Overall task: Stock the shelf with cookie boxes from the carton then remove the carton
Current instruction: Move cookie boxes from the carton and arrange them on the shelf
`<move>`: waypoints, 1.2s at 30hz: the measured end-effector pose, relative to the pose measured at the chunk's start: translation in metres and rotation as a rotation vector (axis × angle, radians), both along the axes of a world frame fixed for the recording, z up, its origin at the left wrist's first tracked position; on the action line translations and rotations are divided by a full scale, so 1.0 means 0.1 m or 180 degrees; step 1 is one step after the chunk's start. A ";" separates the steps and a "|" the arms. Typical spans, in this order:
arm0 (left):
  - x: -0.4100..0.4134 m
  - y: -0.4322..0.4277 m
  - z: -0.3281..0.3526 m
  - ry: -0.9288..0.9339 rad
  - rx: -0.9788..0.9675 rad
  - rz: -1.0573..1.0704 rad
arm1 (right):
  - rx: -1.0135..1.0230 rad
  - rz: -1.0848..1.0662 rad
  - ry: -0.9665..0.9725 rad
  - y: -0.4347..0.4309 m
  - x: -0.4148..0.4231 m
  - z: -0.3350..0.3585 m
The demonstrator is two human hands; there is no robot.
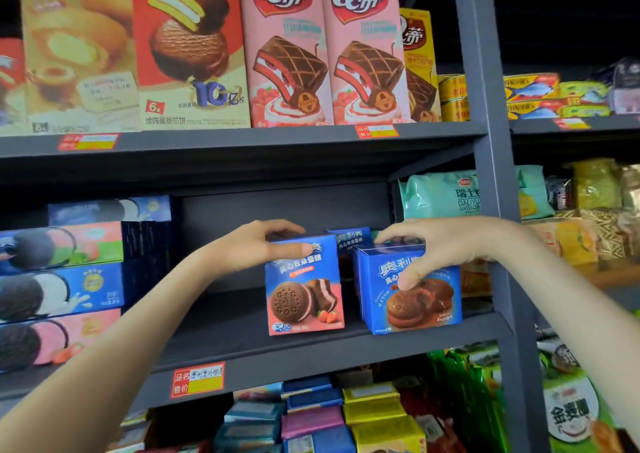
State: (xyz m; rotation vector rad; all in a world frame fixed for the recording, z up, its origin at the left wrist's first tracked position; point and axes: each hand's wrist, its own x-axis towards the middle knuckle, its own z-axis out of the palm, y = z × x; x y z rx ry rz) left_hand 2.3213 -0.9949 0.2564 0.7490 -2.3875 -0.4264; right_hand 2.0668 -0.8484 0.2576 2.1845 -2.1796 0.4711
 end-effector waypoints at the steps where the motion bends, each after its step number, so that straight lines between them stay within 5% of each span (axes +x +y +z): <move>1: 0.02 -0.03 0.00 0.0003 -0.0015 0.0081 | -0.0027 0.0022 0.0014 0.00 -0.01 0.00; 18: -0.30 -0.13 -0.12 0.0264 -0.0333 0.0511 | -0.0023 -0.0058 0.0492 -0.10 0.10 -0.07; 31: -0.72 0.11 0.18 -0.0782 -0.1536 0.0651 | 0.0068 -0.0080 0.0548 -0.17 0.09 -0.05; 36: -0.92 0.09 0.21 -0.1580 -0.1047 0.1153 | 0.0011 -0.0015 0.0420 -0.18 0.10 -0.06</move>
